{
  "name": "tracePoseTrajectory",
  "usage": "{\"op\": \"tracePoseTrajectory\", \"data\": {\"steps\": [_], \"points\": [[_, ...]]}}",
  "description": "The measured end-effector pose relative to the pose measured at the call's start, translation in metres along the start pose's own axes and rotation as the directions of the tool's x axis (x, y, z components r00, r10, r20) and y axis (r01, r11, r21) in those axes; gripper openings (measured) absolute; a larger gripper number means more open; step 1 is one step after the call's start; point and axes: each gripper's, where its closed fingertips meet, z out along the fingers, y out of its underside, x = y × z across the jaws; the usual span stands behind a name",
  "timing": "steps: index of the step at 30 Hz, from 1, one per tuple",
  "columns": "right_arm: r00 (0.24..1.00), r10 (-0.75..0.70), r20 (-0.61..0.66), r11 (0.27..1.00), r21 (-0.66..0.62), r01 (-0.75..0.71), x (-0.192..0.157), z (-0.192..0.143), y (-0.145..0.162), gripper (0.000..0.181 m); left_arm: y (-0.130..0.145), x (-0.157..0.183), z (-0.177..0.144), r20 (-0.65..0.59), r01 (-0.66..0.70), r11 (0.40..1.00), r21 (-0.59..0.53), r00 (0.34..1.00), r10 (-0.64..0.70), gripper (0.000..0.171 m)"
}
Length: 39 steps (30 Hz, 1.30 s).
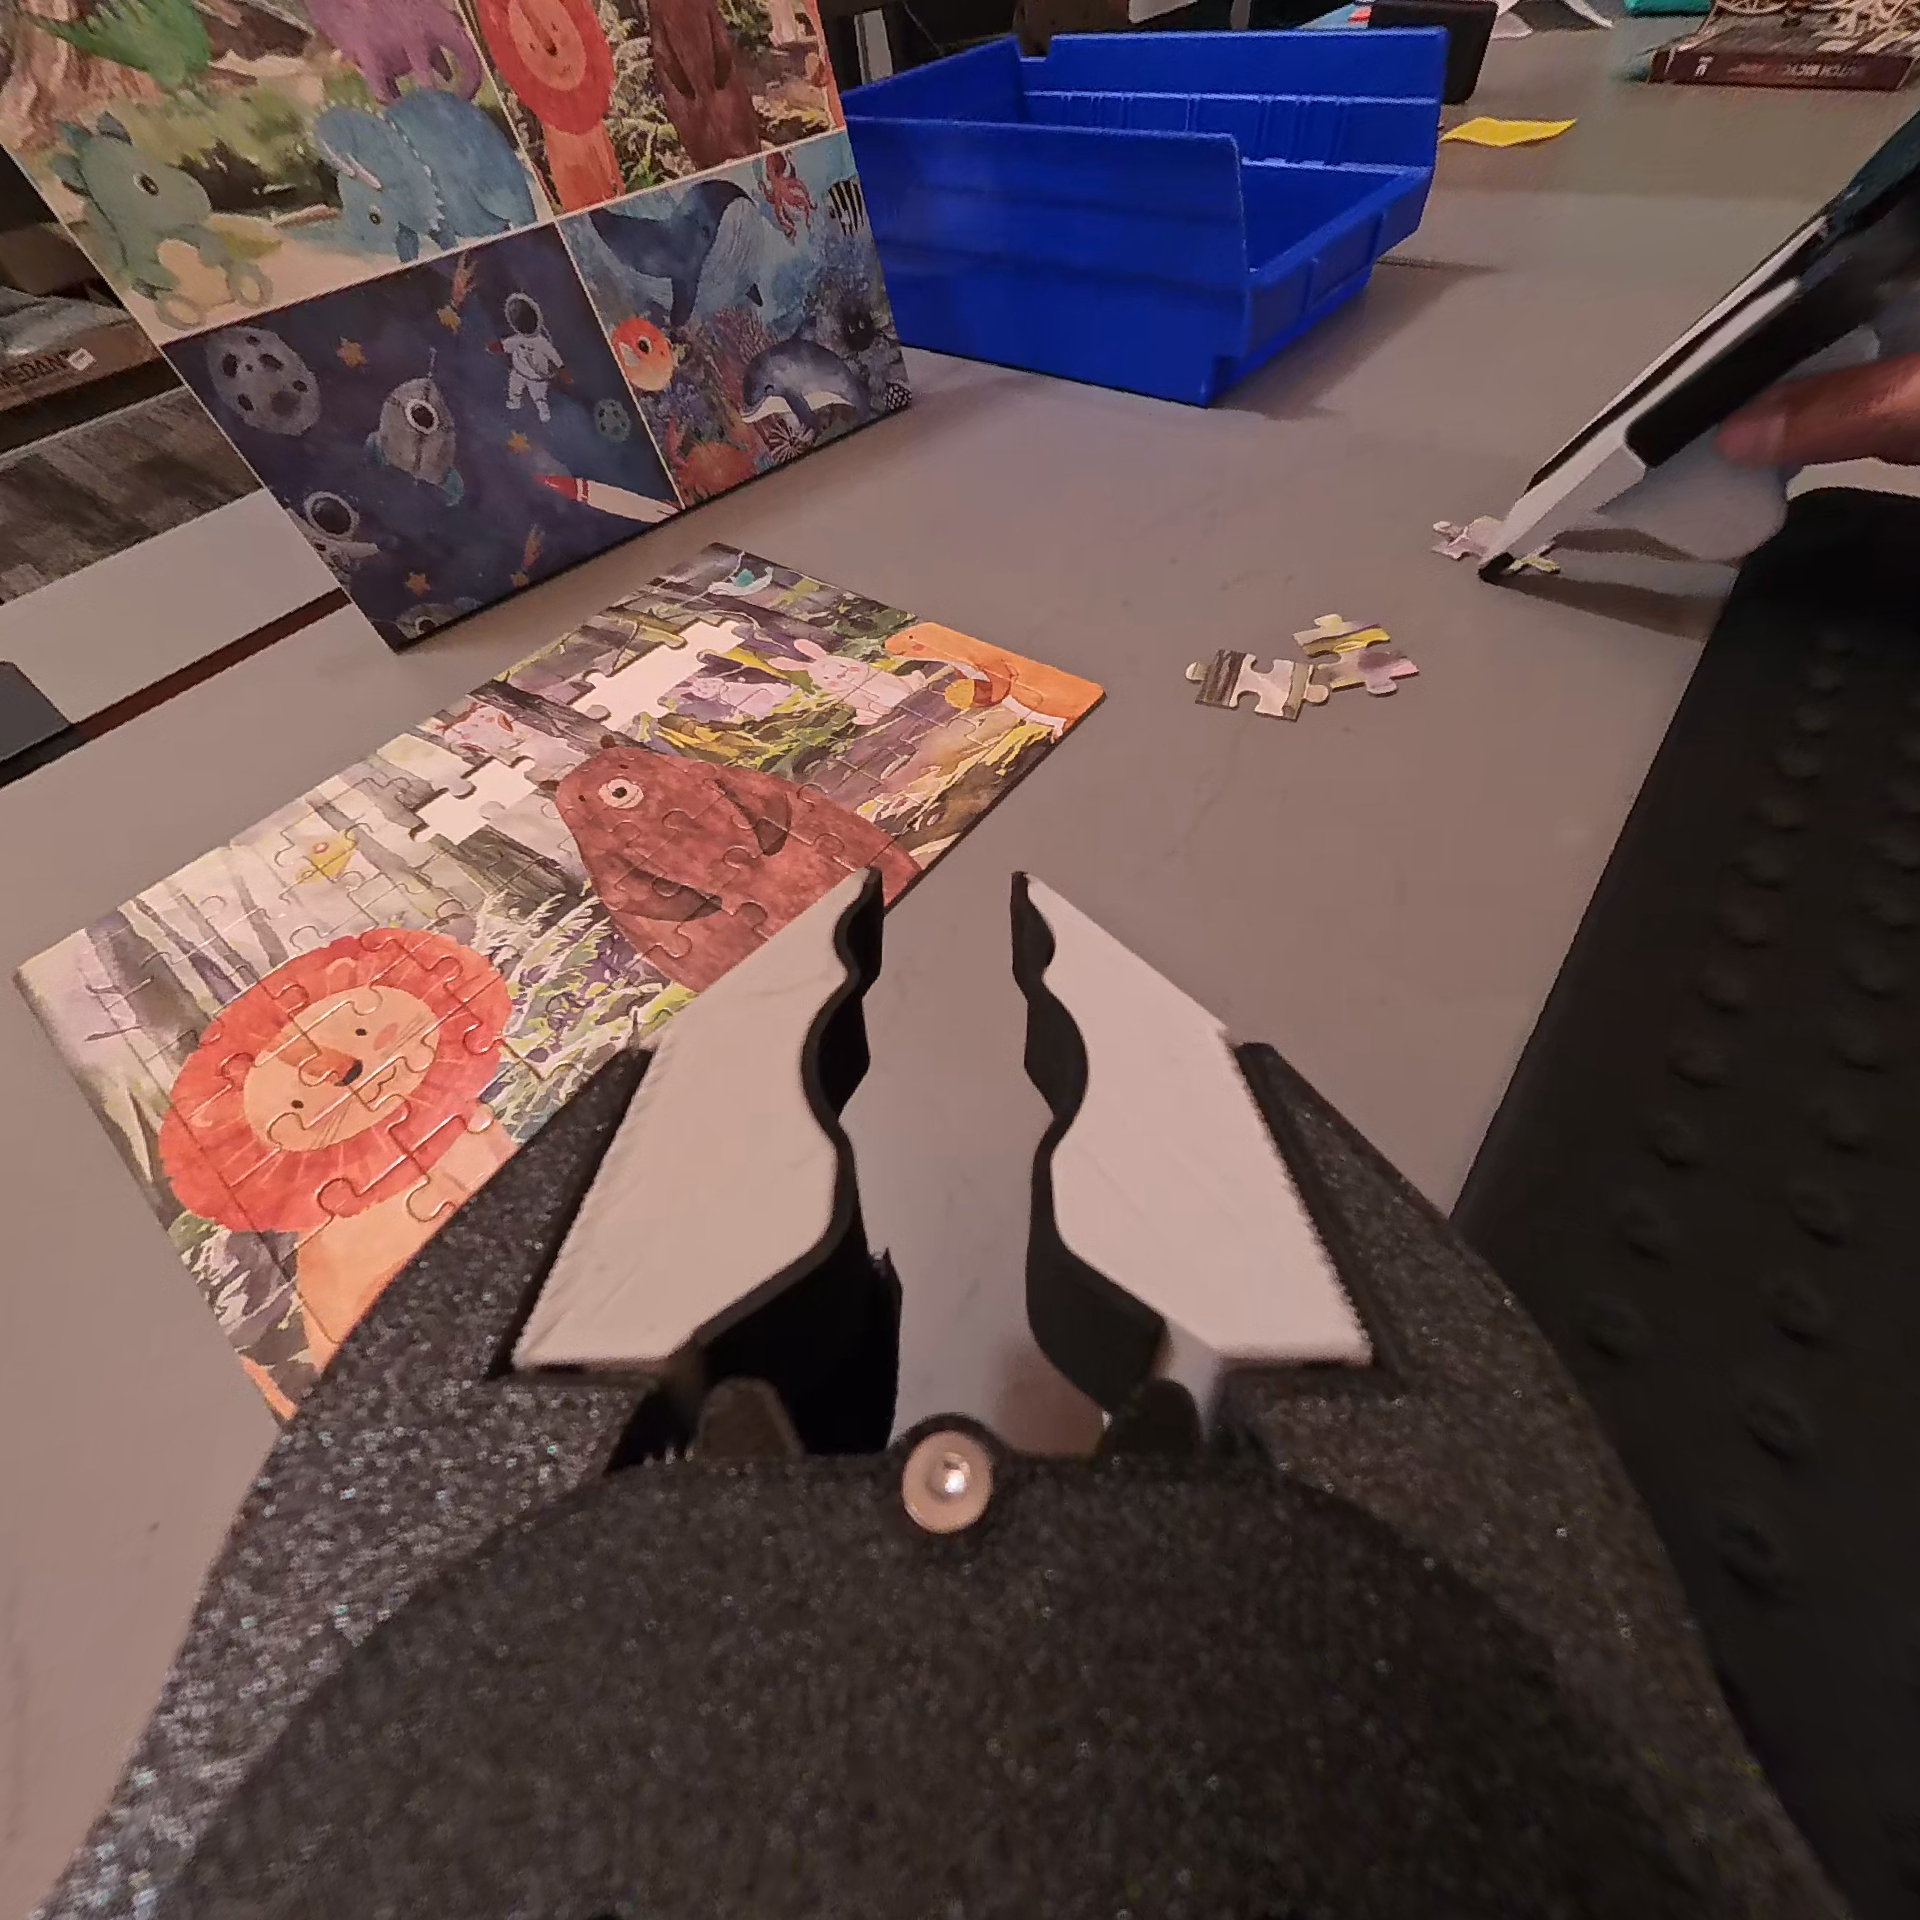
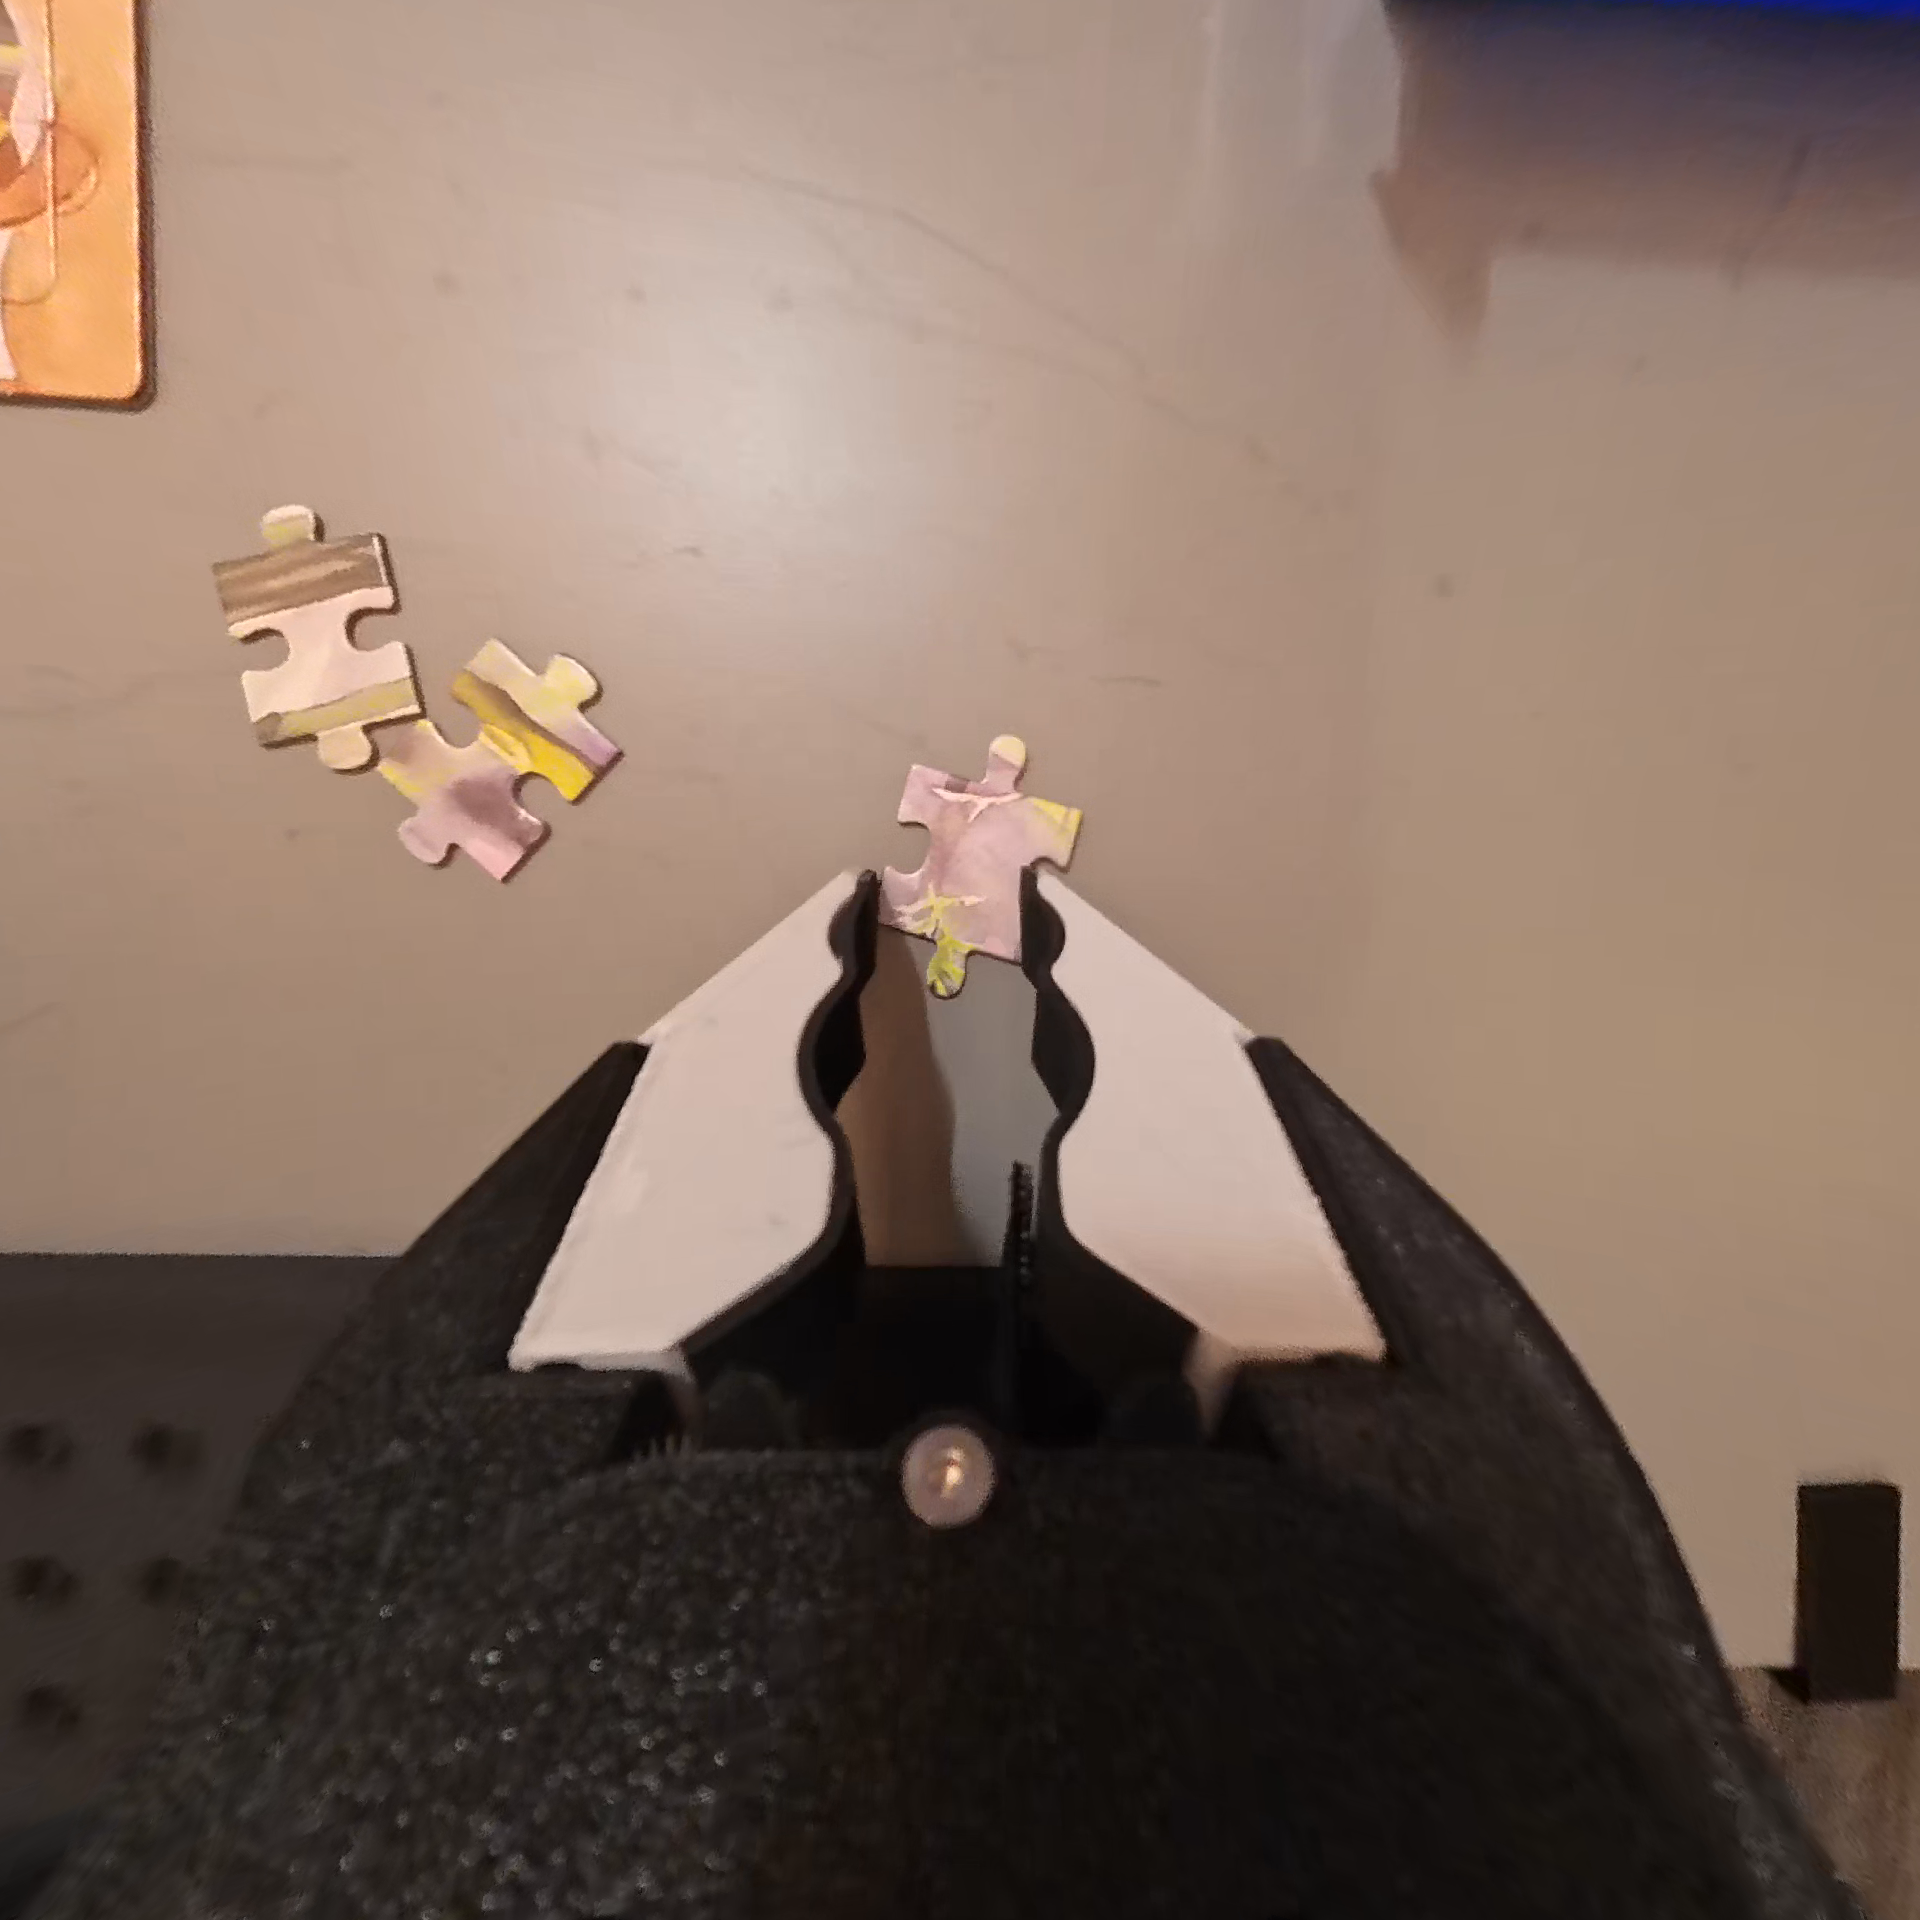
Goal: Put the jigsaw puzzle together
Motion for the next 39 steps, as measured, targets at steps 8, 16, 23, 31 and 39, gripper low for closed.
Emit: {"op": "tracePoseTrajectory", "data": {"steps": [8,16,23,31,39], "points": [[0.896,-0.443,0.002,0.895,0.049,0.443,-0.011,-0.011,-0.017,0.027,-0.001,-0.002,-0.001,0.004,0.014,1.000,0.008,1.000,-0.014,0.024],[0.655,-0.756,-0.025,0.637,0.205,0.743,-0.072,-0.022,-0.098,0.027,-0.001,-0.013,-0.004,0.050,0.017,1.000,0.014,0.999,-0.018,0.024],[0.357,-0.929,0.096,0.365,0.390,0.846,-0.184,-0.003,-0.171,0.027,0.022,-0.072,-0.021,0.258,0.040,0.997,-0.068,0.966,-0.021,0.024],[0.113,-0.962,0.250,0.220,0.458,0.861,-0.273,0.052,-0.209,0.027,0.034,-0.118,-0.046,0.381,0.107,0.993,-0.058,0.921,-0.077,0.024],[0.006,-0.935,0.355,0.165,0.420,0.893,-0.291,0.089,-0.220,0.027,0.034,-0.124,-0.047,0.365,0.131,0.991,-0.041,0.925,-0.107,0.024]]}}
